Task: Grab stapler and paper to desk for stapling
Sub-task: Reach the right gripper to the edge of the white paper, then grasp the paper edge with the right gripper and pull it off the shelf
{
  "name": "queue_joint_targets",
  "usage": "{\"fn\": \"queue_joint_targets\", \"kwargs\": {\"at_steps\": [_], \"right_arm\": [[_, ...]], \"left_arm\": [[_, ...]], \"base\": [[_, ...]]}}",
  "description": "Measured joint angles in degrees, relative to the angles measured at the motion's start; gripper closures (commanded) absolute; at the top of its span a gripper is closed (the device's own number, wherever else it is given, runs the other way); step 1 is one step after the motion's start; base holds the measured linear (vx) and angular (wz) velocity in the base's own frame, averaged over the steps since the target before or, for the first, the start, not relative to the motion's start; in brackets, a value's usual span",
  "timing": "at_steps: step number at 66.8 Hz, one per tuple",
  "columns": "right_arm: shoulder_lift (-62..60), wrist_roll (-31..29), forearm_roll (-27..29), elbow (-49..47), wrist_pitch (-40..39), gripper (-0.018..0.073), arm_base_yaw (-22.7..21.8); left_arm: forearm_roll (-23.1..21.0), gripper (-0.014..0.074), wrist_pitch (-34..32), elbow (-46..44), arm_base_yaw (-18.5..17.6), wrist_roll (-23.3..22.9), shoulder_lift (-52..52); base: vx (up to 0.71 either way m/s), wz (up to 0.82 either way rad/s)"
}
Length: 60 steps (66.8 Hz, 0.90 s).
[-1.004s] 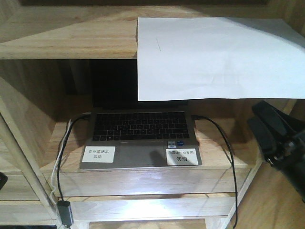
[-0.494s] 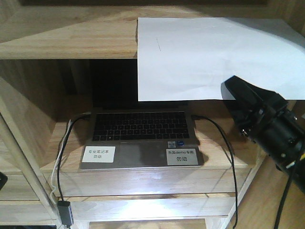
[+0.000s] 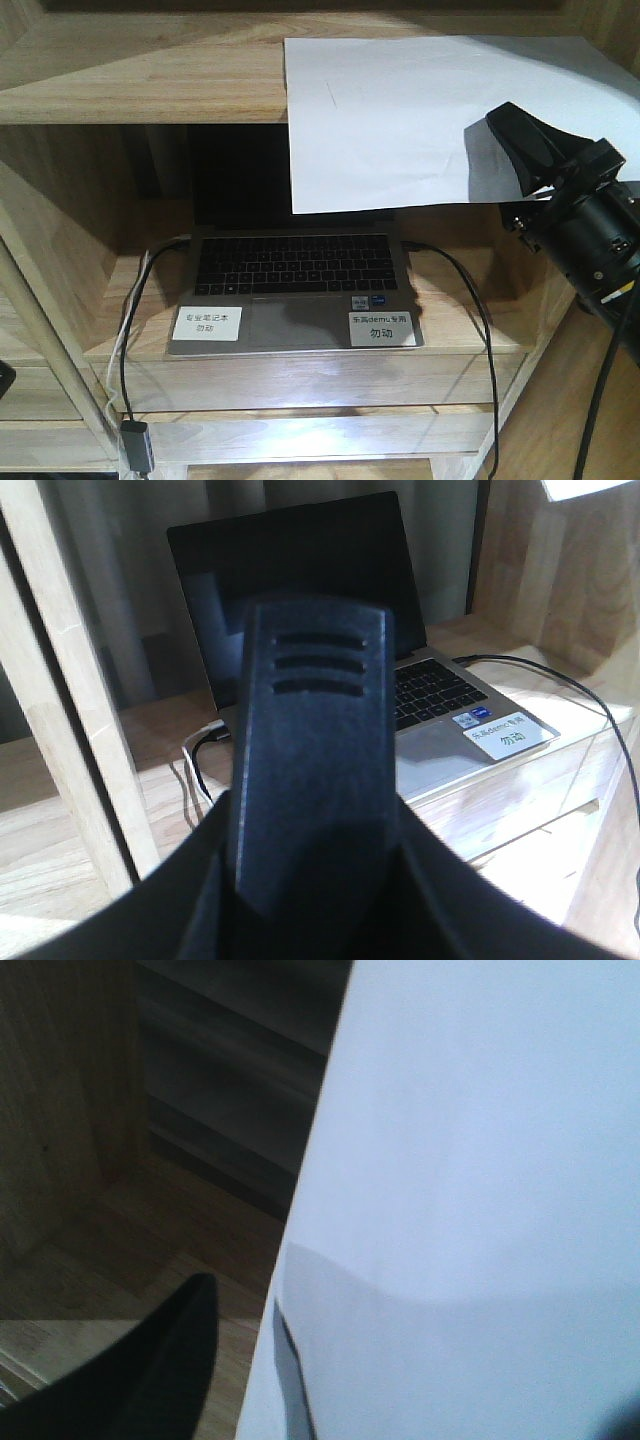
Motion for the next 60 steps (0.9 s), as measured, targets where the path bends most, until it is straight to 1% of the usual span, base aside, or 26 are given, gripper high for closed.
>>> {"fn": "queue_joint_targets", "kwargs": {"at_steps": [6,10,14,23,37,54,60], "right_arm": [[0.0,2.46,0.0,-0.01,0.0,0.0443,0.0],[-0.14,4.86,-0.26,-0.01,0.0,0.0574,0.0],[-0.95,6.51,-0.33,0.5,0.07,0.0574,0.0],[-5.69,7.3,0.46,3.76,0.07,0.057,0.0],[-15.32,4.09,2.75,10.6,0.02,0.0568,0.0],[-29.71,2.15,2.86,18.97,-0.25,0.0568,0.0],[-34.7,1.79,2.86,21.42,0.78,0.0568,0.0]], "left_arm": [[0.0,0.0603,0.0,0.0,0.0,0.0,0.0],[0.0,0.0603,0.0,0.0,0.0,0.0,0.0],[0.0,0.0603,0.0,0.0,0.0,0.0,0.0],[0.0,0.0603,0.0,0.0,0.0,0.0,0.0],[0.0,0.0603,0.0,0.0,0.0,0.0,0.0],[0.0,0.0603,0.0,0.0,0.0,0.0,0.0],[0.0,0.0603,0.0,0.0,0.0,0.0,0.0]], "base": [[0.0,0.0],[0.0,0.0],[0.0,0.0],[0.0,0.0],[0.0,0.0],[0.0,0.0],[0.0,0.0]]}}
